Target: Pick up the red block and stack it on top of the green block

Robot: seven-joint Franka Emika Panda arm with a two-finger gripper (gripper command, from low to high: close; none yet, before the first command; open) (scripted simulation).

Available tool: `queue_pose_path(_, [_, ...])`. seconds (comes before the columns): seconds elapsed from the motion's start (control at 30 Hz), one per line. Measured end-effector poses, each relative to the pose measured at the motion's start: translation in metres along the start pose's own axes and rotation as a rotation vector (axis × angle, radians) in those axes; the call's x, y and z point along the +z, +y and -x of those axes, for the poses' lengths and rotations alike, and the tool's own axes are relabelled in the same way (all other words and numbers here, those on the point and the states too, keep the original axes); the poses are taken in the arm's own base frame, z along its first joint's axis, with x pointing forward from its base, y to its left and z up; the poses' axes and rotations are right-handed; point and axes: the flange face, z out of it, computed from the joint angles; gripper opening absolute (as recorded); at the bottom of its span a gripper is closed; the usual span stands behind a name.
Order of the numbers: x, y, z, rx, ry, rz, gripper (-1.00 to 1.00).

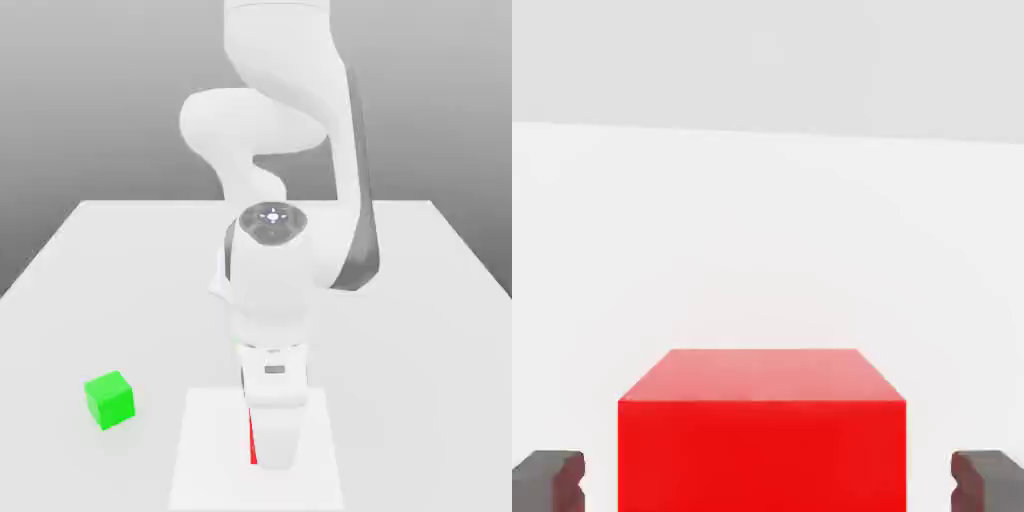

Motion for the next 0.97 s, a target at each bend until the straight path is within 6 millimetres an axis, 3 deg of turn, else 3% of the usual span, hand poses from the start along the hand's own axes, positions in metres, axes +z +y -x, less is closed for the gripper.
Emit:
queue_pose_path(0.13, [0.001, 0.000, 0.000, 0.000, 0.000, -0.001, -1.00])
queue_pose_path(0.33, [-0.055, 0.004, 0.005, 0.018, -0.001, -0.001, -1.00])
queue_pose_path(0.5, [-0.079, 0.070, 0.115, 0.431, -0.010, 0.004, -1.00])
queue_pose_path(0.63, [-0.095, 0.092, 0.204, 0.754, -0.004, 0.001, -1.00])
queue_pose_path(0.7, [-0.084, 0.094, 0.215, 0.800, -0.001, -0.001, -1.00])
queue_pose_path(0.83, [-0.045, 0.094, 0.216, 0.808, 0.000, -0.002, -1.00])
queue_pose_path(0.87, [-0.037, 0.094, 0.216, 0.809, 0.000, -0.002, 1.00])
queue_pose_path(0.97, [-0.037, 0.094, 0.216, 0.809, 0.000, -0.002, 1.00])
